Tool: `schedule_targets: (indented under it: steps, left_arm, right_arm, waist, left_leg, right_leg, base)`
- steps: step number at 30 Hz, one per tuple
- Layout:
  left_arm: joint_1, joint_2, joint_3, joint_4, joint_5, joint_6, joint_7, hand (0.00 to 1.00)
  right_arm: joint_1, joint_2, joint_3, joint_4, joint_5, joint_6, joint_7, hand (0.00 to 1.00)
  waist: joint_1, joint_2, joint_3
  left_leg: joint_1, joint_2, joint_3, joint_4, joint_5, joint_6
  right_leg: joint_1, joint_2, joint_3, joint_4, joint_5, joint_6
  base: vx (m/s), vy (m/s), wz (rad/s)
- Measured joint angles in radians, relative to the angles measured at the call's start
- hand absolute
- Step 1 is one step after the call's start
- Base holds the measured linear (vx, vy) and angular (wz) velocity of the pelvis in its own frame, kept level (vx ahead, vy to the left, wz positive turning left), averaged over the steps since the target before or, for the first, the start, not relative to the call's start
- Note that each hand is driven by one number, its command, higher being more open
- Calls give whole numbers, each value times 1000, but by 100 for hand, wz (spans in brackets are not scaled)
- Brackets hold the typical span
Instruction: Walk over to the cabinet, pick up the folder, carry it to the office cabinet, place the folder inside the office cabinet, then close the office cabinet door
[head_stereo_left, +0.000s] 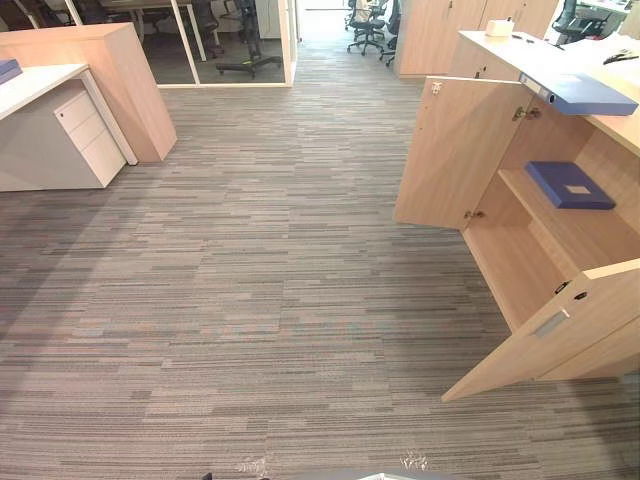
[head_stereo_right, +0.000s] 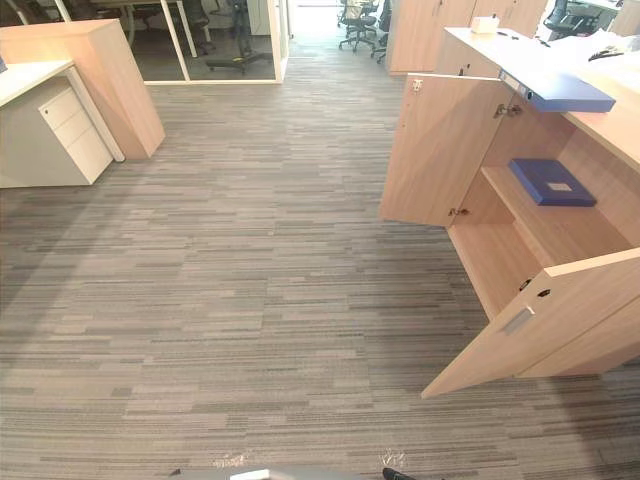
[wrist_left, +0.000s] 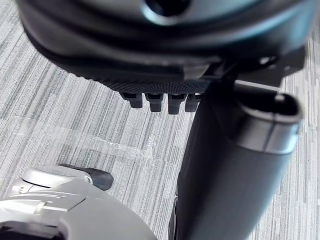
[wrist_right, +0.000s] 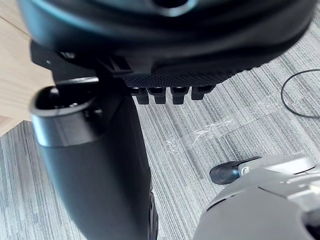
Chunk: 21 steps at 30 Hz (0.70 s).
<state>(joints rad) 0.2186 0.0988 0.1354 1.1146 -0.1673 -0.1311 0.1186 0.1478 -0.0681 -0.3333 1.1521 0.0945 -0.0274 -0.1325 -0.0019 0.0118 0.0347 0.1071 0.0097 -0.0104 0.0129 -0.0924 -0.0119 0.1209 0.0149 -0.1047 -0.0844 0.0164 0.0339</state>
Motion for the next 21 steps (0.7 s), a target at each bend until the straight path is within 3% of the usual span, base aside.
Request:
schedule_targets:
  steps: [8,21]
  left_arm:
    - [-12,-1,-3,-2,-156,-36,-44,100]
    - [-14,-1,21,-3,-156,-43,-25,100]
  right_arm:
    - [-45,16,0,0,26,-9,2,100]
    - [-48,26,0,-2,26,-21,-7,100]
  waist:
    - [0,-12,22]
    - [0,-30,36]
  left_leg:
    - [9,-11,3,-11,11,5]
    - [14,-18,4,-50,39,18]
  right_leg:
    - [1,-11,-11,-4,10,15]
    - [-10,-17,-24,-4,15,8]
  base:
    - [-28,17,-1]
    - [-16,6,0]
